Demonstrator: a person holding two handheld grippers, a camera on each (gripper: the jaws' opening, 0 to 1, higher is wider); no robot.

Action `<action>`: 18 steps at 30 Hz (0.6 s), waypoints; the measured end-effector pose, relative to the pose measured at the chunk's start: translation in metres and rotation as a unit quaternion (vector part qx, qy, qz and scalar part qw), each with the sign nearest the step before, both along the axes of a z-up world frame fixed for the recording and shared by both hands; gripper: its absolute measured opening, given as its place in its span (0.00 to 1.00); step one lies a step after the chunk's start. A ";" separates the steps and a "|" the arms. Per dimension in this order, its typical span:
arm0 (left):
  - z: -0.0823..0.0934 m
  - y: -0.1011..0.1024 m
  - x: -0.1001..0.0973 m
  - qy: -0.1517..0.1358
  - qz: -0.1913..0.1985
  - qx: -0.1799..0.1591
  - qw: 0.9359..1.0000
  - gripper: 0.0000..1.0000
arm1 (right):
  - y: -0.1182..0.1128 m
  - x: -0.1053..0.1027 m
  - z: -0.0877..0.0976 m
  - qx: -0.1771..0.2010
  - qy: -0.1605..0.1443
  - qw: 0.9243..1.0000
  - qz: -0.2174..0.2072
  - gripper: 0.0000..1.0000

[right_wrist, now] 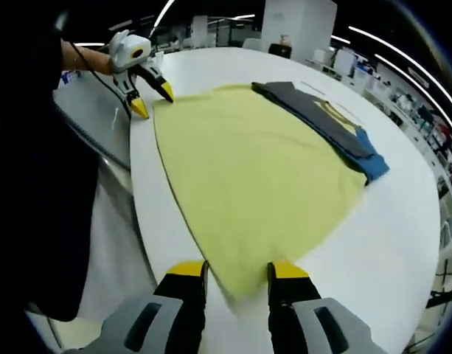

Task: Fold the garment on the visible template until the final outline fits inside the template.

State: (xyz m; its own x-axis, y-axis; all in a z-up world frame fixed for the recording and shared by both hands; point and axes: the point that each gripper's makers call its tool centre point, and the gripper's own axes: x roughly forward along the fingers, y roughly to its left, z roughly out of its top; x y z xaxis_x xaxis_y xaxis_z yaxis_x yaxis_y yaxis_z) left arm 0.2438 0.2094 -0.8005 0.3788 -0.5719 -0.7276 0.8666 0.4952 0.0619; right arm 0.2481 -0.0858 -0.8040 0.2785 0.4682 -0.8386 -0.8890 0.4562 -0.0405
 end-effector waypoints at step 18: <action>-0.001 -0.001 0.011 0.003 0.038 -0.015 0.999 0.09 | -0.002 0.012 -0.001 0.017 0.003 0.999 -0.034 0.04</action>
